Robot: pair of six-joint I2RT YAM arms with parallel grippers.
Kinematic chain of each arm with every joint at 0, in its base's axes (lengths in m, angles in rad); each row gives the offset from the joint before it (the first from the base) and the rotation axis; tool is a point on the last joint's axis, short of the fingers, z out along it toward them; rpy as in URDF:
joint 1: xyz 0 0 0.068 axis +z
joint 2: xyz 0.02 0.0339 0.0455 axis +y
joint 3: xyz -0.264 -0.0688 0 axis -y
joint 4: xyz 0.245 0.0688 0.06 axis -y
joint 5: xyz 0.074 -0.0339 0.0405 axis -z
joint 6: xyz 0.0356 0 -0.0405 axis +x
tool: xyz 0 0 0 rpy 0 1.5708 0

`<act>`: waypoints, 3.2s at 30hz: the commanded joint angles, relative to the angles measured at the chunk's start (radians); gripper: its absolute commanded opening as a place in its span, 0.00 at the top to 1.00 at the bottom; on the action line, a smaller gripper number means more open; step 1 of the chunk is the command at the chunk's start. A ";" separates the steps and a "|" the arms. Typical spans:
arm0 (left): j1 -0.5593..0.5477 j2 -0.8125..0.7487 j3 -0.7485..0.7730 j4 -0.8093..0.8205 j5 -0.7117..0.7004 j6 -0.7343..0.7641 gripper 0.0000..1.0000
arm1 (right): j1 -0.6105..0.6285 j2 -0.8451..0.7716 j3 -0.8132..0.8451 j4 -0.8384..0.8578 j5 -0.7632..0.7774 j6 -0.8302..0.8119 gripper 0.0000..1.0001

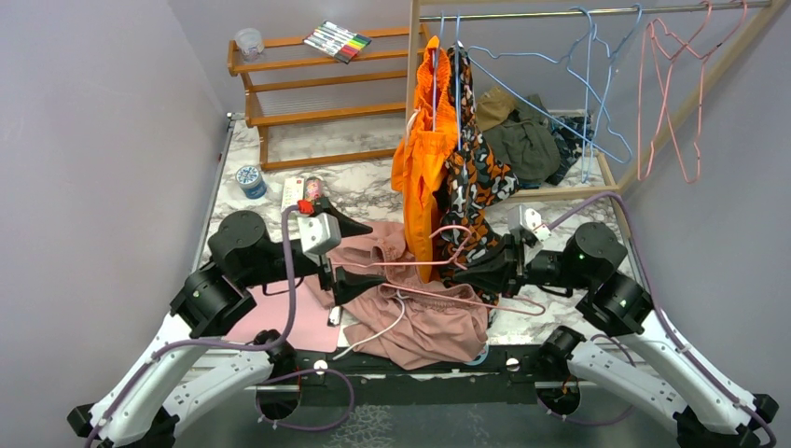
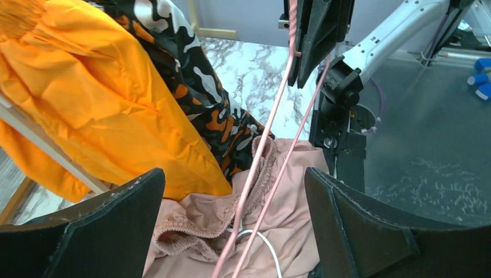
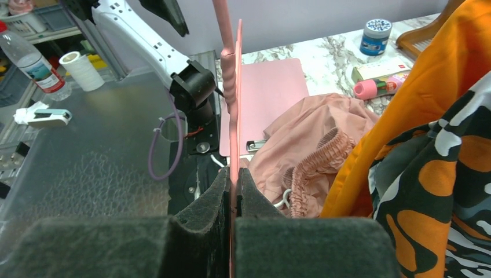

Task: Place the shorts on the hanger
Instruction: Hang the shorts on the hanger.

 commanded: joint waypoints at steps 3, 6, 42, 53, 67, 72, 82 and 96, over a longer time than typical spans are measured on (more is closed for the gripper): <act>0.002 0.094 -0.001 0.040 0.156 0.053 0.11 | 0.007 0.008 -0.018 0.015 -0.043 0.018 0.99; 0.002 0.130 -0.007 0.059 0.206 0.059 0.13 | 0.007 0.013 -0.030 0.031 -0.040 0.018 0.99; -0.010 0.244 -0.104 0.221 0.340 0.011 0.74 | 0.007 0.050 -0.055 0.072 -0.072 0.000 0.99; -0.013 0.249 -0.125 0.238 0.317 0.016 1.00 | 0.007 0.062 -0.040 0.052 -0.111 0.033 0.85; -0.022 0.202 -0.176 0.251 0.321 0.007 1.00 | 0.007 0.194 0.193 -0.142 -0.022 0.092 0.04; -0.026 0.168 -0.195 0.272 0.322 -0.004 1.00 | 0.007 0.213 0.192 -0.088 -0.049 0.150 0.00; -0.027 0.153 -0.196 0.271 0.325 0.010 1.00 | 0.007 0.228 0.152 0.053 -0.057 0.256 0.00; -0.027 0.137 -0.193 0.271 0.327 0.005 1.00 | 0.007 0.213 0.067 0.203 -0.169 0.326 0.19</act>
